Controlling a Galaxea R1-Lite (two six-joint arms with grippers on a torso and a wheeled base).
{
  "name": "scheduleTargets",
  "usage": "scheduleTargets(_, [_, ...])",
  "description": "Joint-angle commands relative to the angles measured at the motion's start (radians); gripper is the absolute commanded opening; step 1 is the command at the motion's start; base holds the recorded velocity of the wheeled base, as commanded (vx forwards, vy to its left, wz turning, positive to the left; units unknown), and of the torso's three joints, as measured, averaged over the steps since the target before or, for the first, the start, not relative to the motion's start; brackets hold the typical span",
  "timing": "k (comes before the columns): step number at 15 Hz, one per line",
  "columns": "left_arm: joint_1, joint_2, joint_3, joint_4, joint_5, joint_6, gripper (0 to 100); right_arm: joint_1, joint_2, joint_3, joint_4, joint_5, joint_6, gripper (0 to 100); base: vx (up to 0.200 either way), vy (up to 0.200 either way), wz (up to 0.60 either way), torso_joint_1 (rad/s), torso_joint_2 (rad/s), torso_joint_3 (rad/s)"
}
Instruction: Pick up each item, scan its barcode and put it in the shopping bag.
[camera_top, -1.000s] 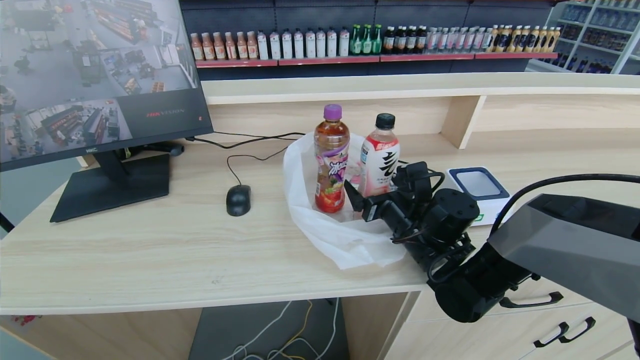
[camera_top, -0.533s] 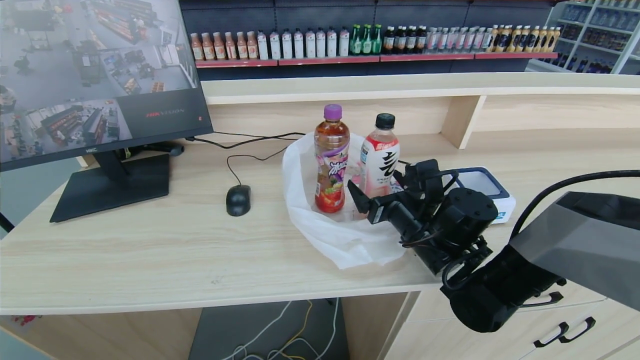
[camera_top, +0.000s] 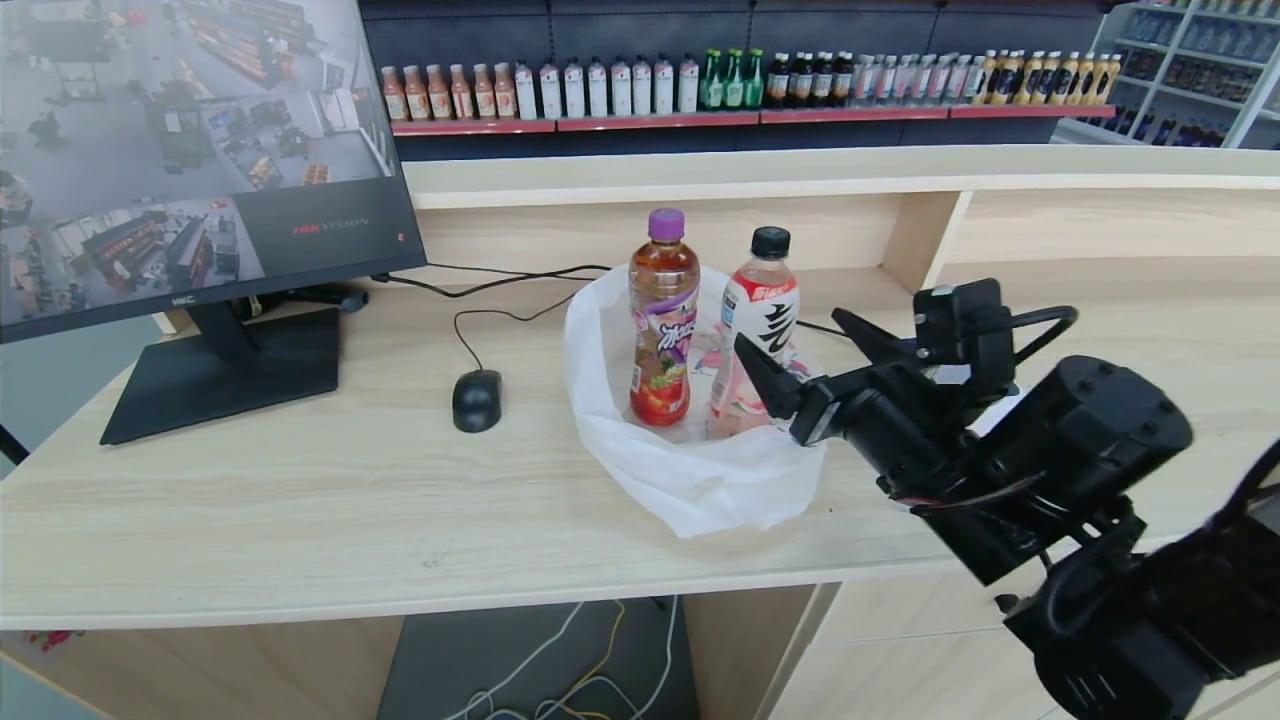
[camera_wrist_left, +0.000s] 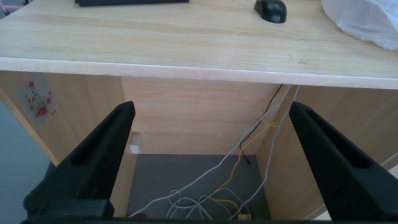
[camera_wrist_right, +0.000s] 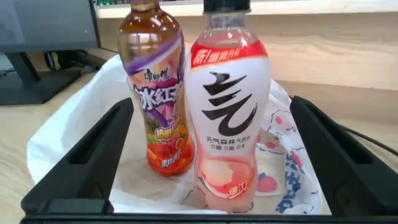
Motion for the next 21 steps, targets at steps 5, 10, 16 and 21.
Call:
scheduleTargets(5, [0.000,0.000,0.000,-0.001,0.001,-0.001,100,-0.017,-0.629,0.450,-0.001,0.001,-0.019,100,0.000,0.000,0.00,0.000,0.00,0.000])
scheduleTargets(10, [0.000,0.000,0.000,-0.001,0.001,0.001,100,-0.003,-1.235,0.615,0.419,0.110,-0.012,100,0.000,0.000,0.00,0.000,0.00,0.000])
scheduleTargets(16, [0.000,0.000,0.000,0.000,0.001,0.001,100,-0.001,-1.849,0.557,1.467,0.214,-0.101,100,0.000,0.000,0.00,0.000,0.00,0.000])
scheduleTargets(21, [0.000,0.000,0.000,0.000,0.001,-0.001,100,-0.001,-1.877,0.615,1.528,0.222,-0.121,100,0.000,0.000,0.00,0.000,0.00,0.000])
